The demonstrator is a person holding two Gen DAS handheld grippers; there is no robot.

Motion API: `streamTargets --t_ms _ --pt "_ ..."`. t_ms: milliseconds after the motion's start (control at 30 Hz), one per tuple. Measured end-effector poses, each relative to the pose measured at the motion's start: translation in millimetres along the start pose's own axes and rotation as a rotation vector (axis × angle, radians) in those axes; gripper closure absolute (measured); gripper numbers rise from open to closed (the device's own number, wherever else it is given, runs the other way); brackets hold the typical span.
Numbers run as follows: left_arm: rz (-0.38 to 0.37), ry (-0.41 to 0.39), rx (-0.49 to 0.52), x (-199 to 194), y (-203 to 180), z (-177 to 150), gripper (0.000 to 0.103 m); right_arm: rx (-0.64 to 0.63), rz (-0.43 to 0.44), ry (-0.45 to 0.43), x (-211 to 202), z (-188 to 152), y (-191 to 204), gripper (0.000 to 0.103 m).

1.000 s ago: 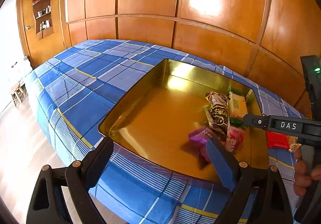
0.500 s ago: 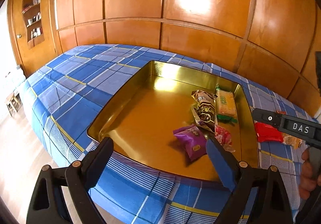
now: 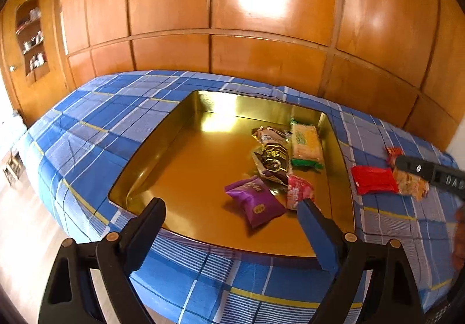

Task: Organize snacks
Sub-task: 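Move both grippers back toward the remaining snack pile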

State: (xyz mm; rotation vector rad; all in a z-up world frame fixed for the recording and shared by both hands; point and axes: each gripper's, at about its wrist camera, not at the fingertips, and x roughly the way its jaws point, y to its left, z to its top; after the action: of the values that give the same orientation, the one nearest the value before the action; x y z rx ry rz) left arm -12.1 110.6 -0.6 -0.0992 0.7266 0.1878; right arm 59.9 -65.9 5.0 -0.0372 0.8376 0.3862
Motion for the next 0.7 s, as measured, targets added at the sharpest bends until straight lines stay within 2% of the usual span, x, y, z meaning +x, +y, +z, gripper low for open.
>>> streamTargets --t_ms 400,700 --pt "-0.043 -0.021 0.134 -4.2 -34.4 5.3 0.012 0.004 -0.065 -0.007 -23.7 0.9 -49.7 0.069" --pt "-0.096 -0.008 0.238 1.6 -65.2 10.0 0.015 0.034 -0.131 -0.003 -46.0 7.9 -108.3 0.069"
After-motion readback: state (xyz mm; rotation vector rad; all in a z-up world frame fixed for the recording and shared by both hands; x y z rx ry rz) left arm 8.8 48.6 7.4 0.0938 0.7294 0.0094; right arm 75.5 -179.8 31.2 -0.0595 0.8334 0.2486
